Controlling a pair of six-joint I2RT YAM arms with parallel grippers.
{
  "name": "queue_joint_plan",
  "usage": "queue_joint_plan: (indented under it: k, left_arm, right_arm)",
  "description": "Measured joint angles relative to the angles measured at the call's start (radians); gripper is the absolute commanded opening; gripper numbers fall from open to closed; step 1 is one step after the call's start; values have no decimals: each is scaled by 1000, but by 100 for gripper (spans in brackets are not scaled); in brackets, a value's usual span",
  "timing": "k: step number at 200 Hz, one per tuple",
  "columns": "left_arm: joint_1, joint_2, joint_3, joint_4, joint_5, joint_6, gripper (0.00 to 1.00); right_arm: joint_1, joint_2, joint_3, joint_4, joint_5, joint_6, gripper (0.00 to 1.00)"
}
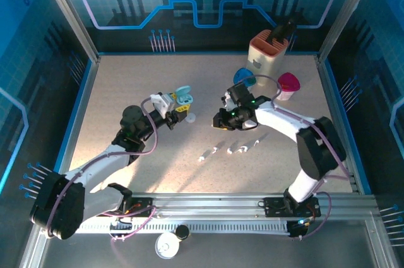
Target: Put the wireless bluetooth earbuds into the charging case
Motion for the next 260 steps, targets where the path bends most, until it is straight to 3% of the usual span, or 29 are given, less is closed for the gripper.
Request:
queue_joint_plan:
  k: [75, 136, 156, 178, 224, 260]
  left_arm:
    - [0, 128, 20, -70, 108, 80, 38]
    - [0, 156, 46, -91, 147, 107, 40]
    - [0, 157, 45, -83, 135, 98, 41]
    - [3, 156, 39, -62, 124, 87, 41]
    - [6, 156, 18, -12, 121, 35, 36]
    - [6, 156, 13, 54, 122, -21, 36]
  right_arm:
    - [20, -146, 154, -285, 48, -216, 25]
    - [50, -144, 263, -351, 76, -274, 27]
    - [47, -144, 223, -333, 89, -252, 37]
    - [20, -148, 131, -304, 106, -208, 41]
    - [-112, -211, -94, -278, 156, -99, 41]
    - [-127, -204, -165, -256, 143, -50, 39]
